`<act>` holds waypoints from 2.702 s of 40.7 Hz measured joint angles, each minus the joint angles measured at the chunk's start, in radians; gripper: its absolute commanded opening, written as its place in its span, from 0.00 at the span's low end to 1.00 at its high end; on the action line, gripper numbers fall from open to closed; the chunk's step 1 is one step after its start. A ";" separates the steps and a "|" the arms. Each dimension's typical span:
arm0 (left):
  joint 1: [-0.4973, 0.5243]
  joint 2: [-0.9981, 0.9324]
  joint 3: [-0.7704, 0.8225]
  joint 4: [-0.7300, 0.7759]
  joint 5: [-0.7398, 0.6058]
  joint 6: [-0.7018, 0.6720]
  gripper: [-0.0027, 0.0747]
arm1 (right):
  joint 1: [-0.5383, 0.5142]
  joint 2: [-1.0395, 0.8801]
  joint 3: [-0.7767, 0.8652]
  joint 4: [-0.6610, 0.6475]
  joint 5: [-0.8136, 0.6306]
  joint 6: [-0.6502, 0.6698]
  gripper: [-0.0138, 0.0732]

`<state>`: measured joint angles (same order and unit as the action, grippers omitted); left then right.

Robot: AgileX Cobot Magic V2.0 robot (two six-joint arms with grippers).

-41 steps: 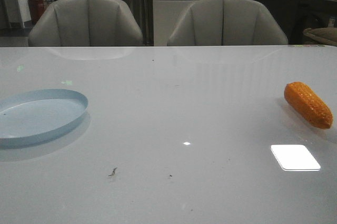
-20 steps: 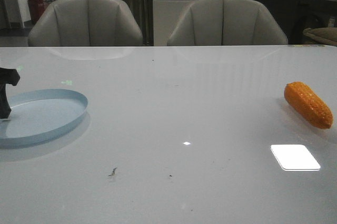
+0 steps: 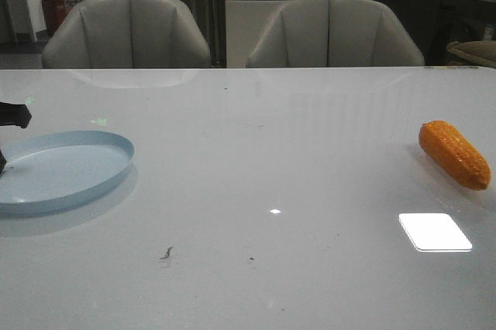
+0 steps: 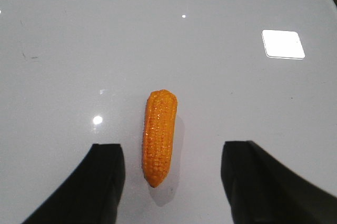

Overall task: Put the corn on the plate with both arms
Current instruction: 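Lower the left gripper to the rim of the light blue plate, then grasp the plate rim with the left gripper and lift it, then carry the plate toward the table center and set it down, then open the left gripper and raise it away from the plate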

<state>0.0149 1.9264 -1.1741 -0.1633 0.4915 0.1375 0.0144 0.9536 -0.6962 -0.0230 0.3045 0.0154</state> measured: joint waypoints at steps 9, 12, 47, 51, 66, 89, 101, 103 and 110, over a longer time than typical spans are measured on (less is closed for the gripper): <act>0.000 0.010 -0.129 -0.012 0.124 -0.001 0.16 | 0.000 0.000 0.000 0.000 0.000 0.000 0.74; 0.000 0.013 -0.206 -0.055 0.183 -0.001 0.16 | 0.000 0.000 0.000 0.000 0.000 0.000 0.74; -0.249 0.122 -0.439 -0.504 0.324 -0.001 0.16 | 0.000 0.000 0.000 0.000 0.002 0.000 0.74; -0.282 0.162 -0.439 -0.504 0.331 -0.001 0.16 | 0.000 0.000 0.000 0.000 0.002 0.000 0.74; -0.314 0.228 -0.439 -0.487 0.309 -0.001 0.25 | 0.000 0.000 0.000 0.000 0.002 0.000 0.74; -0.249 0.228 -0.602 -0.484 0.495 0.051 0.58 | 0.000 0.014 0.000 0.000 0.012 0.000 0.74; -0.083 0.094 -0.722 -0.428 0.556 0.230 0.49 | 0.000 0.183 -0.192 0.039 0.192 0.004 0.74; -0.063 0.057 -0.722 -0.421 0.556 0.258 0.48 | 0.000 0.227 -0.249 0.041 0.203 0.008 0.74; -0.032 -0.099 -0.647 -0.380 0.479 0.359 0.48 | 0.000 0.411 -0.406 0.045 0.244 0.017 0.75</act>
<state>-0.0171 1.8270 -1.8216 -0.5430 0.9707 0.4968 0.0144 1.3649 -1.1021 0.0222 0.5484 0.0323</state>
